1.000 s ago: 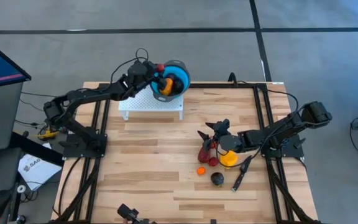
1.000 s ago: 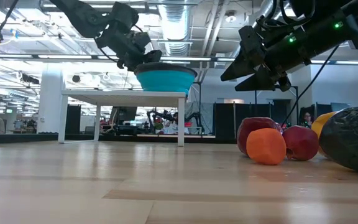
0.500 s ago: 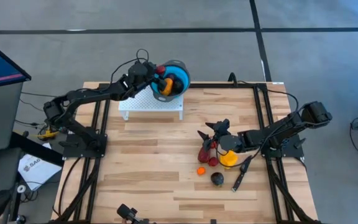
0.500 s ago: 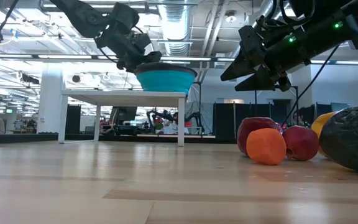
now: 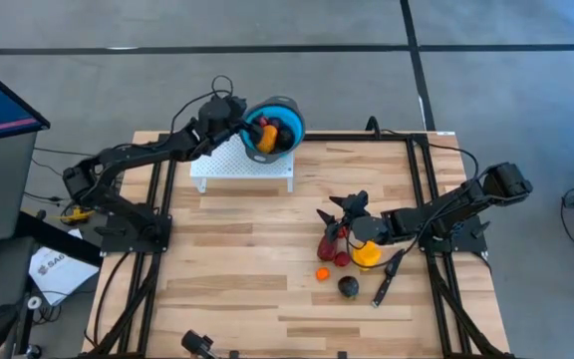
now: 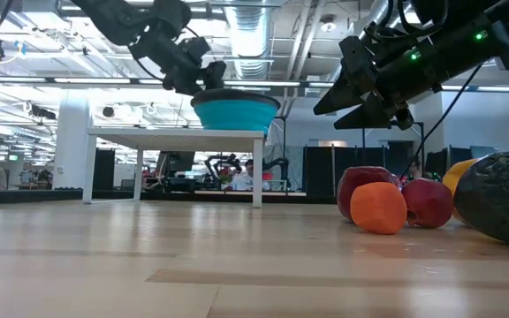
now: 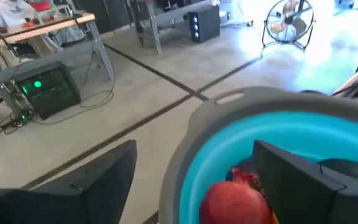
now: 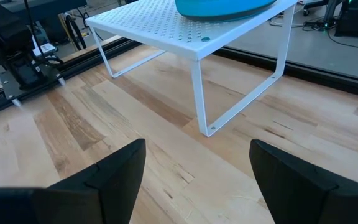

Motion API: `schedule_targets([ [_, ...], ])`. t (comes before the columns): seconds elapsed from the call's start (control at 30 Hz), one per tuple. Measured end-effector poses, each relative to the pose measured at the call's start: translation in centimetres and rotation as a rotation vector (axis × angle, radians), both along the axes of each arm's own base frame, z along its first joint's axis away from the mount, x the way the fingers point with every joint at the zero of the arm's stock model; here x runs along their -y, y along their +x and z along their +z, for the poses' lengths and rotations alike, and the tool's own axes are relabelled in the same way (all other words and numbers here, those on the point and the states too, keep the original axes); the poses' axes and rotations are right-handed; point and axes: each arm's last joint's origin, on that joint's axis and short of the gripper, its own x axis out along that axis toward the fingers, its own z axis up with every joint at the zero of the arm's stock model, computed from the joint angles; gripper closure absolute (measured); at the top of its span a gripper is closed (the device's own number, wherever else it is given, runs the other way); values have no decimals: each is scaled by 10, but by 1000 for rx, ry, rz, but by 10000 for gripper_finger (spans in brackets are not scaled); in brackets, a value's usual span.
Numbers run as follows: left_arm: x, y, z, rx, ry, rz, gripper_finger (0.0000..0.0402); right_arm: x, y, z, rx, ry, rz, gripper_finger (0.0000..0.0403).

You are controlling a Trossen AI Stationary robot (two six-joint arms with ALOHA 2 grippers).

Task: Pick & Place Fruit
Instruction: Put the left red pomegranate into the blue strainer bowl, then put the red and yellow apple into the blue strainer bowl

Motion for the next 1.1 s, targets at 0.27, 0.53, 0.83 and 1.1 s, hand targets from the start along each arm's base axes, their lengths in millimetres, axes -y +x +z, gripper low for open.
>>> schedule_targets([
  [0.27,26,-5,27,81,1,-253,83,-1,-1,-1,-26,-23,13,121],
  [0.53,105,-3,43,122,66,-808,108,-17,-16,17,-129,-159,214,121],
  [0.83,171,2,-19,146,73,-1073,125,3,-41,29,-311,70,584,121],
  [1.1,182,7,-63,326,-9,-1084,136,25,-25,35,-682,39,697,118],
])
